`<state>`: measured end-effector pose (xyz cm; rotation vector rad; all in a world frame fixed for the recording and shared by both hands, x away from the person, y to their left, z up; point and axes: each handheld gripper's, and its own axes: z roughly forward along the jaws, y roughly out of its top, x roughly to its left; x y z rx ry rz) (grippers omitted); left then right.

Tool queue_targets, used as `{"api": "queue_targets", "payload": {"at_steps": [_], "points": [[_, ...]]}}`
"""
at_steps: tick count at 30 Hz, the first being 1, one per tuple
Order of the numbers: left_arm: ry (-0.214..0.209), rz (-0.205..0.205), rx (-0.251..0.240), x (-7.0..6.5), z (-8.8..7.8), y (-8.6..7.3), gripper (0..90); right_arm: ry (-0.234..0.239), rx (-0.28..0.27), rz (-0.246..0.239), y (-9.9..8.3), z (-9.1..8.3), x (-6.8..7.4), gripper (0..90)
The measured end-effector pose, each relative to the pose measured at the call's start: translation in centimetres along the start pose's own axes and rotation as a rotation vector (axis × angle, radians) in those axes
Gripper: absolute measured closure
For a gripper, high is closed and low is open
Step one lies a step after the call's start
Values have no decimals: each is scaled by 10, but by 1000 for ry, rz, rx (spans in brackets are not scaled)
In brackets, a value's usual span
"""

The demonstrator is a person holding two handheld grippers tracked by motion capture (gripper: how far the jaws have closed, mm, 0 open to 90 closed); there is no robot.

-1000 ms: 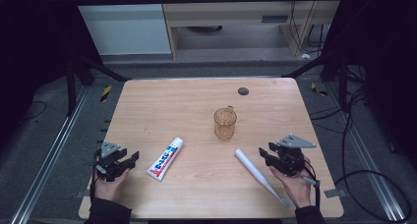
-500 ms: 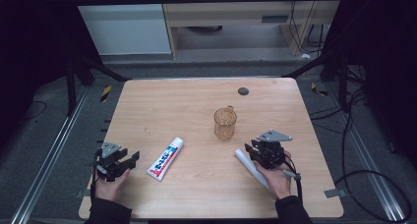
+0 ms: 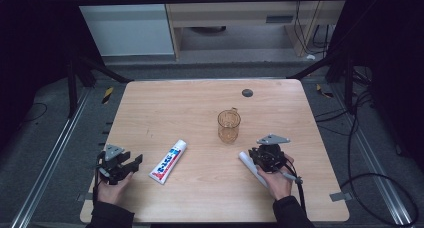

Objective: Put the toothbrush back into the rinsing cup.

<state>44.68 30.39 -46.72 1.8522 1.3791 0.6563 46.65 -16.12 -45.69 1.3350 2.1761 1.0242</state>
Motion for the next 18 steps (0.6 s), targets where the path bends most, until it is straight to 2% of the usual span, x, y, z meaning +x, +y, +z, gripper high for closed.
{"api": "queue_targets", "payload": {"at_steps": [7,18], "points": [[-2,-2,-1,0,1,0,480,-8,36,-11,-5,8,1,893],[-2,2,4,0,1,0,481,-32,68,3,-9,19,-2,900]]}}
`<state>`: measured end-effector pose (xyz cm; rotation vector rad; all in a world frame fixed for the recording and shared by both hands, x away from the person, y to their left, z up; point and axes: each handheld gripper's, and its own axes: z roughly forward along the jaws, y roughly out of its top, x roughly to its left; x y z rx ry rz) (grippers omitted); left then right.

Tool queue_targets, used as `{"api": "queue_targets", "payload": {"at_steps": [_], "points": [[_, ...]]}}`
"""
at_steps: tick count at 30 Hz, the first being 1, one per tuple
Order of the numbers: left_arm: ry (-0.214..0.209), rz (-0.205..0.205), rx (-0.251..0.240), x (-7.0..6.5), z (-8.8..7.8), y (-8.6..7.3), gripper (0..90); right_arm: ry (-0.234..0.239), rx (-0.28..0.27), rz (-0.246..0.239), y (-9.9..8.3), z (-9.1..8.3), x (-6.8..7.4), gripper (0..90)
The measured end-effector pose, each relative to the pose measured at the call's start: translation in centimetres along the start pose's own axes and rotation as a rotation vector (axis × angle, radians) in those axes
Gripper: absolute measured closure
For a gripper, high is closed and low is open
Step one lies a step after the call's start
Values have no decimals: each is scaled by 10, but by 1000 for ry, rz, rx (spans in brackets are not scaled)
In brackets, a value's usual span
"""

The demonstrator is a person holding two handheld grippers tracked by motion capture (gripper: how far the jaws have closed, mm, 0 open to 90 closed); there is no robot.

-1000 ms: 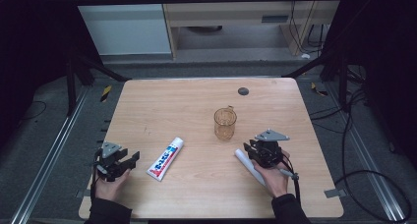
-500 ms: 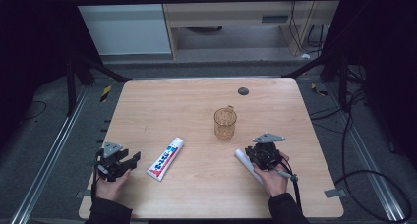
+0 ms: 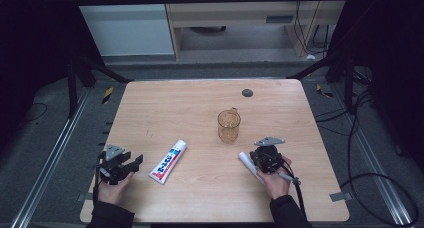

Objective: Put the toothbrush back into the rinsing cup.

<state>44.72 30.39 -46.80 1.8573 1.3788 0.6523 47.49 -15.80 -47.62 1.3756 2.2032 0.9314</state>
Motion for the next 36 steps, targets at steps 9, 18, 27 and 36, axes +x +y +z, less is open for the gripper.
{"api": "queue_targets", "payload": {"at_steps": [9,18,27,36], "points": [[0,0,1,0,1,0,481,9,23,-8,0,4,2,900],[1,4,3,0,0,0,481,23,32,-22,0,4,6,900],[1,4,4,0,0,0,482,56,36,-44,0,5,13,900],[1,2,4,-1,1,0,481,87,40,-75,0,4,22,900]]}}
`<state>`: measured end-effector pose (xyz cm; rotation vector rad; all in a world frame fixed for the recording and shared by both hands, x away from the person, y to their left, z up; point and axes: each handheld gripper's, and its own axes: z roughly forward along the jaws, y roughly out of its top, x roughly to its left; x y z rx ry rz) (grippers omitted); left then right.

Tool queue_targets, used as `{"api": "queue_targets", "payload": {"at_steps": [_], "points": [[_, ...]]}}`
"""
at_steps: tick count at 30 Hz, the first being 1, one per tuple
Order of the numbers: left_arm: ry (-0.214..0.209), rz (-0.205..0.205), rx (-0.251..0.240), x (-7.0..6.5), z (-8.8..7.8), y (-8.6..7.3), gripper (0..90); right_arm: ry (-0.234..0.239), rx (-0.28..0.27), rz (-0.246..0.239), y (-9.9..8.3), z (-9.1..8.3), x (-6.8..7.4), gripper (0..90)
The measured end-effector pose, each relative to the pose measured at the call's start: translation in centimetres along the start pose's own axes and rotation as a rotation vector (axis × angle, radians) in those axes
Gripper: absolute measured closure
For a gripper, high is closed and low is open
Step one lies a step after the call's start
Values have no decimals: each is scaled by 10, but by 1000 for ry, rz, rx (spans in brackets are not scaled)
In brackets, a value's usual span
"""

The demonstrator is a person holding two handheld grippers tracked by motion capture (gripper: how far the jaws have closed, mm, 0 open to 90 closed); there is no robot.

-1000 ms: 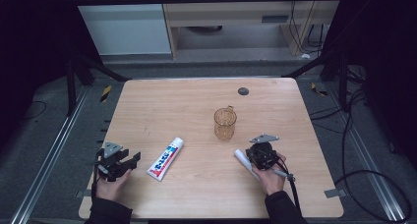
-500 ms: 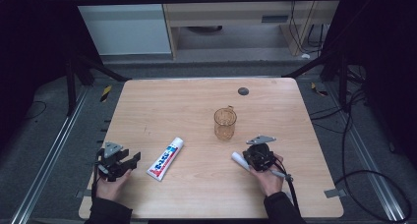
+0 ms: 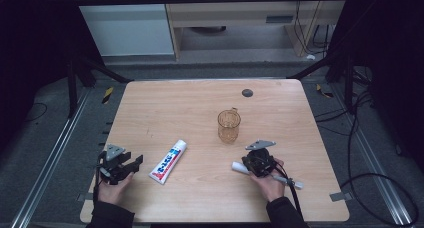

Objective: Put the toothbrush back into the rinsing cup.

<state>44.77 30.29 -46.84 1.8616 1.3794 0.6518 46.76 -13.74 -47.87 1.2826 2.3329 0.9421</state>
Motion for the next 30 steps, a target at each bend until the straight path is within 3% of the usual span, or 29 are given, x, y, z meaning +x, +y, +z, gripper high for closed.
{"api": "queue_targets", "payload": {"at_steps": [30], "points": [[2,7,4,0,0,0,482,75,12,-61,-12,-8,15,897]]}}
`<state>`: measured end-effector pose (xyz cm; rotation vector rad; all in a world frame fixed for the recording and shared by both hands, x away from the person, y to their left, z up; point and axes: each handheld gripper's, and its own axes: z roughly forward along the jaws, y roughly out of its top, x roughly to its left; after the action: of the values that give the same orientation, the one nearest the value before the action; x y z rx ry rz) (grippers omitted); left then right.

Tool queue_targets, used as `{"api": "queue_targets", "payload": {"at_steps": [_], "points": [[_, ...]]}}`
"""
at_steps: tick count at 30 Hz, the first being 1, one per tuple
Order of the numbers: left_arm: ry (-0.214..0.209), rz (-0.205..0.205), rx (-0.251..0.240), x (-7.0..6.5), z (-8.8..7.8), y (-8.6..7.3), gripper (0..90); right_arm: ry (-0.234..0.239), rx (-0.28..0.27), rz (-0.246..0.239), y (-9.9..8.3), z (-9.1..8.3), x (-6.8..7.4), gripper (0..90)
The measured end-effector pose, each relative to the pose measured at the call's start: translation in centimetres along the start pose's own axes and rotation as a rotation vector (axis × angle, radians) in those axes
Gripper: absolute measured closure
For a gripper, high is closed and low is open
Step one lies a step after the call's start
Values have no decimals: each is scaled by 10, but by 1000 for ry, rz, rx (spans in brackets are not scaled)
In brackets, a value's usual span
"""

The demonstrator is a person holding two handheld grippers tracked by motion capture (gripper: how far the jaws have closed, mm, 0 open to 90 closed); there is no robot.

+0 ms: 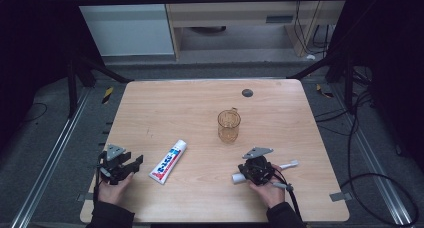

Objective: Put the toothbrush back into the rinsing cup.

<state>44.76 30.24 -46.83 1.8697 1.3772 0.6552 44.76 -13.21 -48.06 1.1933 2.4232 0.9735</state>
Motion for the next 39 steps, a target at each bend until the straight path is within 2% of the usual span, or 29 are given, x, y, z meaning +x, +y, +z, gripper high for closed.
{"api": "queue_targets", "payload": {"at_steps": [13,21,39], "points": [[0,2,1,0,0,0,481,21,18,-18,-6,-5,5,886],[1,3,2,-1,0,0,481,39,5,-19,-8,-12,5,886],[2,6,2,-1,0,0,481,45,22,-16,-20,-21,2,885]]}}
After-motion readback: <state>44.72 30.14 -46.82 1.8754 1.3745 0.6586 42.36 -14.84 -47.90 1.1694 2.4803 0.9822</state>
